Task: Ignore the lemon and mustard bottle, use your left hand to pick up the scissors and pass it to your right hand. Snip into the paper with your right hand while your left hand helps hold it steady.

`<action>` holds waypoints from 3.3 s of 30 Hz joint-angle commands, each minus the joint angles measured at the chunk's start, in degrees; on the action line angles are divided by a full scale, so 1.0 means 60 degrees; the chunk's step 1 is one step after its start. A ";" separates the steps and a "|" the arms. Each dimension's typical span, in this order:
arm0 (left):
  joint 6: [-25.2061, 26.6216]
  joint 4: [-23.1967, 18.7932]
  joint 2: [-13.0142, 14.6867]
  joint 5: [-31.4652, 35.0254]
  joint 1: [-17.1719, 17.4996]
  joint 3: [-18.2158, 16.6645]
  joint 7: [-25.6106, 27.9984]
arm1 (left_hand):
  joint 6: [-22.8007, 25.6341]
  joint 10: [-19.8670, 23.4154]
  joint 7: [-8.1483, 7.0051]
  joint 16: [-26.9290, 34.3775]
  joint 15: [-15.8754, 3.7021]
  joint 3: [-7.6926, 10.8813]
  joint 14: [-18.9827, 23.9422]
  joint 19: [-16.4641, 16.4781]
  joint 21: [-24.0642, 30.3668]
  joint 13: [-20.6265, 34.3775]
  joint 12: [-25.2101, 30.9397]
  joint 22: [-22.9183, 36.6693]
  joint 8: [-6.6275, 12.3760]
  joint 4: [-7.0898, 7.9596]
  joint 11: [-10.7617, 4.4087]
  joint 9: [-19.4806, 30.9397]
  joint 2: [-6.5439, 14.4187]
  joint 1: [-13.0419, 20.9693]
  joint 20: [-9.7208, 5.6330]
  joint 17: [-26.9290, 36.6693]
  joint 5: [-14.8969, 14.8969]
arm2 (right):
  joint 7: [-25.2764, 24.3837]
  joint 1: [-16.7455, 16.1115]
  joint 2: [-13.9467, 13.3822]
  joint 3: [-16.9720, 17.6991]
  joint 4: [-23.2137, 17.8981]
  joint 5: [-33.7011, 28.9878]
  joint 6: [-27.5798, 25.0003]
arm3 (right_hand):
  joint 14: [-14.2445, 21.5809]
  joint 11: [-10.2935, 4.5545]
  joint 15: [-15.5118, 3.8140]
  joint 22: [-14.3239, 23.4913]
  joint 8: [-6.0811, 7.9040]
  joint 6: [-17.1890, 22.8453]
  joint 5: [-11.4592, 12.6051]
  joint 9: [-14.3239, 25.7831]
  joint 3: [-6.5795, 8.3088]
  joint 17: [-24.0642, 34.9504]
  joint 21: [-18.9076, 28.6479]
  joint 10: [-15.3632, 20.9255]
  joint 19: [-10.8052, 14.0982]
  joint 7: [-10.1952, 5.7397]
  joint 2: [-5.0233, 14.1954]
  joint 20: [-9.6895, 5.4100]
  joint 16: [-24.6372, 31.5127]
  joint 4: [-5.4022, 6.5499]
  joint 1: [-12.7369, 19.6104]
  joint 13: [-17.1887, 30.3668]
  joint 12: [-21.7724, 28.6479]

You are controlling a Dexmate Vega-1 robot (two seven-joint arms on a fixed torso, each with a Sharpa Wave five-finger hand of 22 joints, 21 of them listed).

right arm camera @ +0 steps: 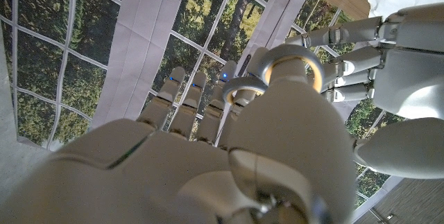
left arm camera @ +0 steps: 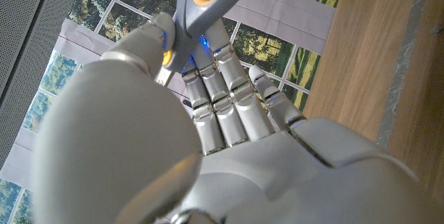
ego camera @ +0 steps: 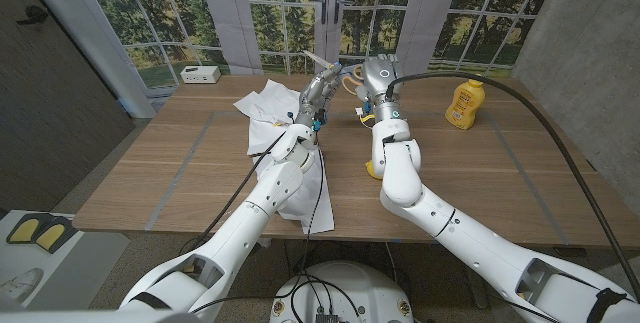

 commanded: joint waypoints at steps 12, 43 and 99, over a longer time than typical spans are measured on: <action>-0.0008 -0.0101 0.0000 0.0027 0.0056 0.0057 0.0031 | 0.0932 0.0321 -0.0731 0.0087 -0.0849 0.0101 0.0934 -0.0001 0.0012 0.0004 0.0041 0.0030 0.0034 0.0062 -0.0368 0.0041 0.0568 0.0476 -0.1346 0.0042 0.0036 | 0.0377 0.0146 -0.0227 -0.0108 -0.0202 0.0196 0.0020 | 0.1673 -0.0269 -0.1626 0.1185 0.0902 -0.0495 -0.0314 0.0156 -0.0100 0.4174 0.2003 -0.1023 0.1266 0.0010 0.0030 -0.0827 0.3717 0.0033 0.1439 0.4633 0.3107; -0.0245 0.0306 -0.0120 -0.0138 -0.0027 0.0046 -0.0587 | 0.0429 0.0210 -0.0869 -0.0737 -0.0833 -0.0111 0.0544 -0.0176 -0.0054 -0.0420 -0.0265 -0.0002 -0.1025 0.0291 -0.0555 -0.0379 0.0441 -0.0742 -0.1383 -0.0200 -0.0808 | -0.0136 0.0008 -0.0602 0.0128 -0.0466 0.1110 0.0534 | 0.1830 -0.0282 -0.1658 0.3065 0.1044 0.0107 0.0061 -0.0221 -0.0411 0.5255 0.4150 0.0011 0.1285 0.0322 -0.0134 -0.1225 0.5693 0.0117 0.1293 0.5074 0.4008; -0.0770 0.0770 0.0477 0.0646 -0.0322 0.0365 -0.2103 | -0.7594 -0.5693 -0.1873 -0.2502 -0.0634 -0.8376 -0.7840 -0.1733 -0.0152 -0.2294 -0.3961 -0.0026 -0.3403 0.0563 -0.0638 -0.0138 0.1035 -0.2656 -0.0848 -0.0605 0.0971 | -0.1572 -0.0521 -0.1225 0.1288 -0.1609 0.4650 0.1295 | 0.1739 -0.0270 -0.1662 0.2931 0.1003 0.0093 0.0335 -0.0104 -0.0511 0.5125 0.4630 -0.0014 0.1002 0.0303 -0.0051 -0.1132 0.6140 0.0148 0.1315 0.4945 0.4179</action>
